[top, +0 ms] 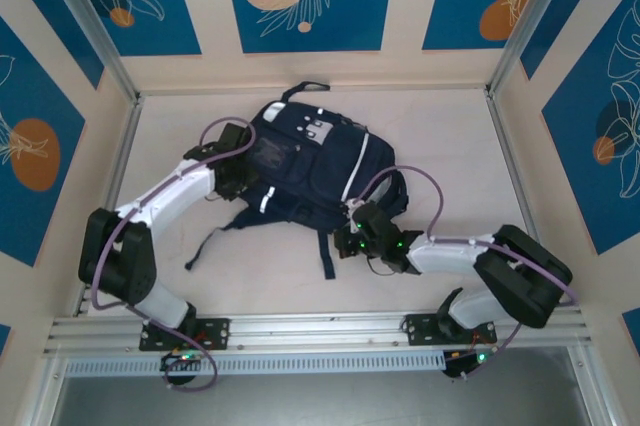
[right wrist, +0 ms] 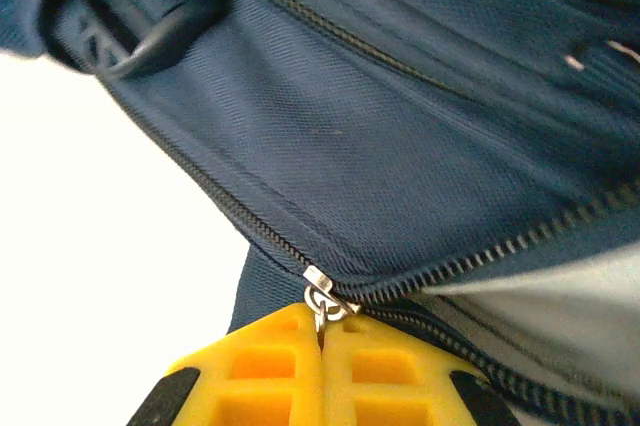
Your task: Pack the student bag
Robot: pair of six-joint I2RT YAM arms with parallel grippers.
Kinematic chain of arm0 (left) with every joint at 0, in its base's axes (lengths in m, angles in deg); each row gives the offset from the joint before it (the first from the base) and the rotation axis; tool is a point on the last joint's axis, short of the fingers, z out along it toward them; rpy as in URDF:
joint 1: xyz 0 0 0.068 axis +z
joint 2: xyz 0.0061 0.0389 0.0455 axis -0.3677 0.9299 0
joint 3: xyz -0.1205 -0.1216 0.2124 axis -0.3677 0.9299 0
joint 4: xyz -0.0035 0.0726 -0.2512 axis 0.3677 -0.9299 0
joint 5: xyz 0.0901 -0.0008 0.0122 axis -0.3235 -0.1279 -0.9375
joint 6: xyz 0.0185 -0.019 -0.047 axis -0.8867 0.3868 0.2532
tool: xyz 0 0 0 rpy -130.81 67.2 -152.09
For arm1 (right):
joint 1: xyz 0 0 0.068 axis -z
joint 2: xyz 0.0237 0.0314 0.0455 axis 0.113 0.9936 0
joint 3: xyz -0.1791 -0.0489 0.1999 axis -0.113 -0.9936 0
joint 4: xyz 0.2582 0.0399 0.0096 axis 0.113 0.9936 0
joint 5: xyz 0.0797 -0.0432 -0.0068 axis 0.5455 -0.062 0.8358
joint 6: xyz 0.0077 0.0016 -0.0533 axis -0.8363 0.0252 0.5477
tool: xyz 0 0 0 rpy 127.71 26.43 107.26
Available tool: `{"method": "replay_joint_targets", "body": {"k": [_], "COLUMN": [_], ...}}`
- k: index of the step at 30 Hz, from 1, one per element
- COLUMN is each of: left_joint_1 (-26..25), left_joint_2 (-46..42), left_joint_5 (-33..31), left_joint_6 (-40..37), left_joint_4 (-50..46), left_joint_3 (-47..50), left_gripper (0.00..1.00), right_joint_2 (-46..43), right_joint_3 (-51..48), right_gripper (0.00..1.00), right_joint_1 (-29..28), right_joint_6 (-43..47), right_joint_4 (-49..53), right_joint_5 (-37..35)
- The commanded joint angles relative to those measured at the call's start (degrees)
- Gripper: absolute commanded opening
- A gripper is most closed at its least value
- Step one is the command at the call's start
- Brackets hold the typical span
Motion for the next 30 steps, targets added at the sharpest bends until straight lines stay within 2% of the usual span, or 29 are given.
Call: {"method": "replay_joint_targets", "body": {"k": [1, 7, 10, 13, 17, 24, 30], "left_joint_1": [-0.8, -2.4, -3.1, -4.7, -9.0, -16.0, -16.8], "left_joint_2": [-0.5, -8.1, -12.7, -16.0, -15.2, -8.1, -4.6], "left_joint_5": [3.0, 3.8, 3.7, 7.8, 8.4, 9.0, 9.4], "left_joint_6": [-0.5, -0.5, -1.2, 0.9, 4.4, 4.0, 5.2], "left_joint_4": [2.7, 1.2, 1.9, 7.6, 14.7, 23.1, 24.6], "left_joint_3": [-1.3, 5.9, 9.9, 16.1, 21.2, 20.3, 21.2], "left_gripper": [0.5, 0.67, 0.72, 0.71, 0.71, 0.65, 0.58], "right_joint_2": [4.7, 12.7, 14.9, 15.8, 15.4, 13.9, 12.7], "right_joint_3": [3.5, 8.7, 9.1, 8.5, 7.6, 5.6, 4.2], "right_gripper": [0.0, 0.0, 0.0, 0.0, 0.0, 0.0, 0.0], "right_joint_1": [-2.4, -3.8, -3.7, -3.2, -2.6, -2.3, -1.9], "right_joint_6": [-2.8, -5.8, -8.0, -9.7, -11.6, -13.1, -14.2], "right_joint_4": [-5.8, -9.7, -11.1, -13.0, -14.9, -16.2, -17.0], "right_joint_5": [7.1, 7.1, 6.2, 6.4, 6.4, 6.4, 5.9]}}
